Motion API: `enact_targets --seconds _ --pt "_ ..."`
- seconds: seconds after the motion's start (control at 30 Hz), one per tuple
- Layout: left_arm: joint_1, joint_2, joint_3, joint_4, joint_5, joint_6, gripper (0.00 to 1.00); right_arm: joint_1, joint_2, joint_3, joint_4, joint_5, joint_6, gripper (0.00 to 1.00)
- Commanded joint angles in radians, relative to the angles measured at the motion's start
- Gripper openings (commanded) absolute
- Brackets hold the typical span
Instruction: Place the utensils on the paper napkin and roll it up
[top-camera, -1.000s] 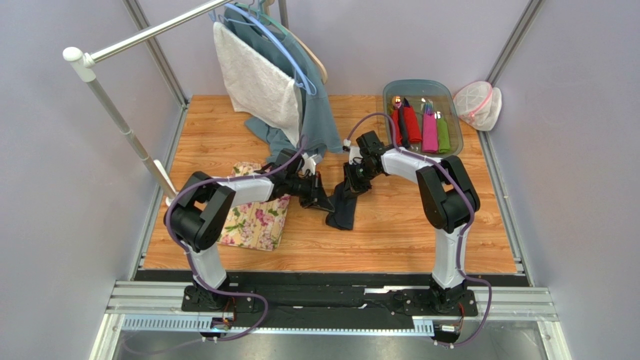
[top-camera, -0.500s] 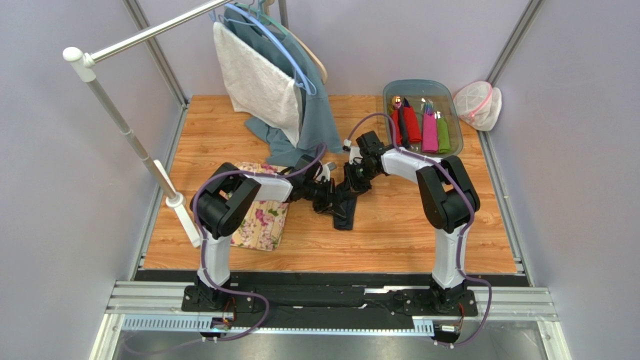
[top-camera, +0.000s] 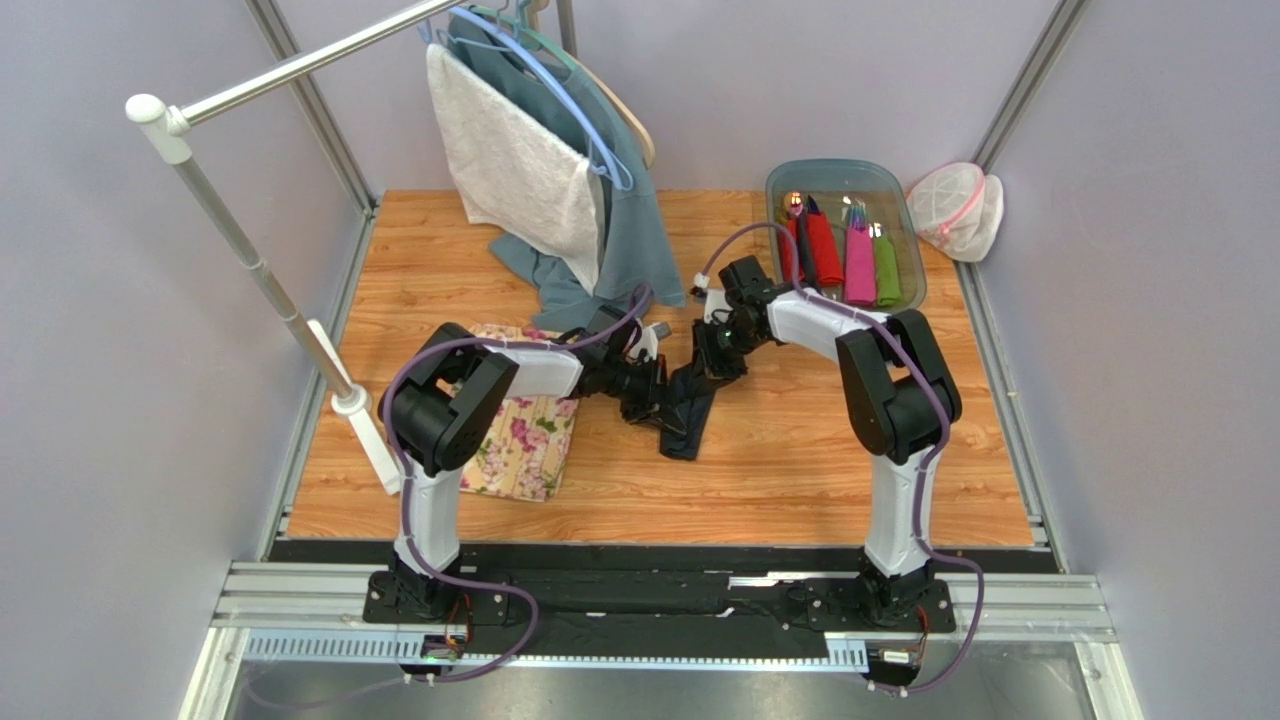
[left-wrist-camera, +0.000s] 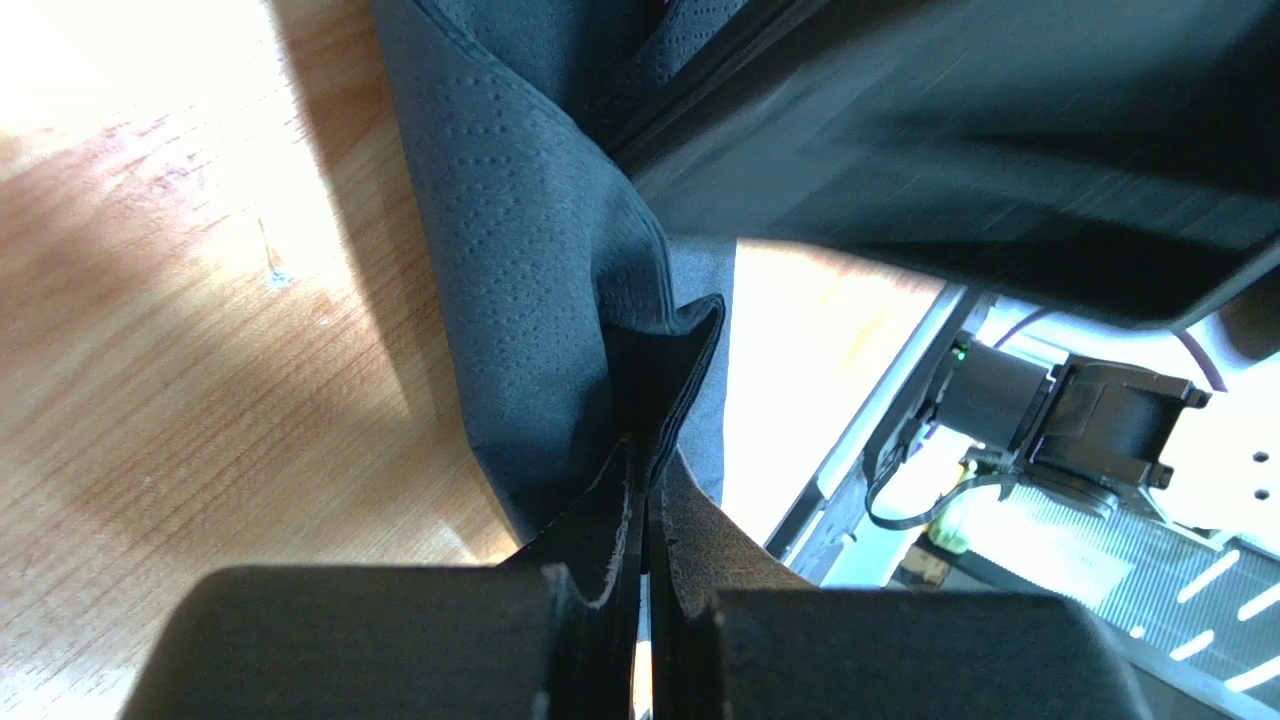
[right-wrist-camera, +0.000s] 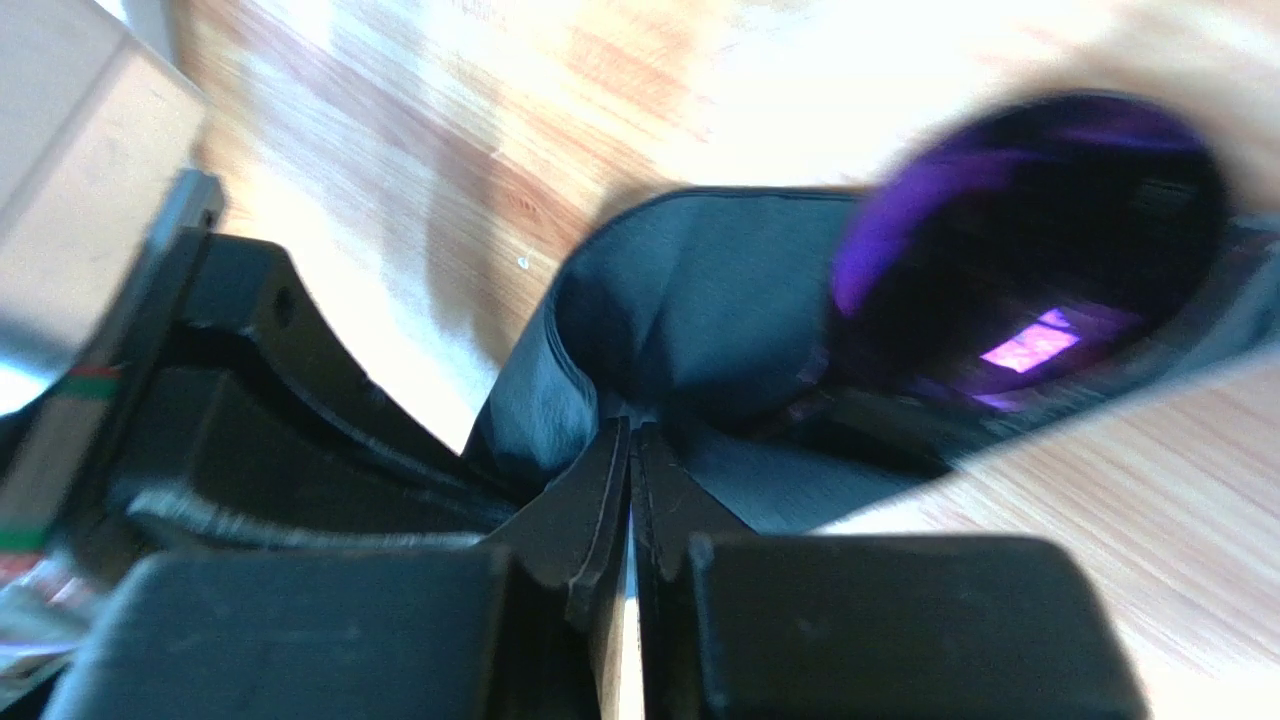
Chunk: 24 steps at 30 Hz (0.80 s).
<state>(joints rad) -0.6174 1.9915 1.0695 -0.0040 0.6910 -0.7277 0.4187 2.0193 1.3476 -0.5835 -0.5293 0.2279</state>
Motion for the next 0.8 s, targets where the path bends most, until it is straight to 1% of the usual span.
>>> enact_targets --seconds 0.0,0.03,0.17,0.33,0.77 --pt "0.010 0.020 -0.016 -0.100 -0.093 0.070 0.00 -0.087 -0.065 0.064 -0.029 -0.090 0.054 0.07" --pt "0.010 0.020 -0.014 -0.100 -0.091 0.071 0.00 -0.098 -0.065 0.065 -0.027 -0.121 0.057 0.07" --pt "0.008 0.018 -0.009 -0.099 -0.088 0.074 0.00 -0.112 -0.068 0.044 -0.018 -0.156 0.062 0.07" --pt "0.005 0.021 -0.006 -0.091 -0.085 0.074 0.00 -0.112 -0.054 0.007 0.011 -0.176 0.091 0.07" --pt "-0.007 0.026 0.024 -0.094 -0.082 0.091 0.00 -0.112 0.002 -0.034 0.031 -0.049 0.054 0.02"
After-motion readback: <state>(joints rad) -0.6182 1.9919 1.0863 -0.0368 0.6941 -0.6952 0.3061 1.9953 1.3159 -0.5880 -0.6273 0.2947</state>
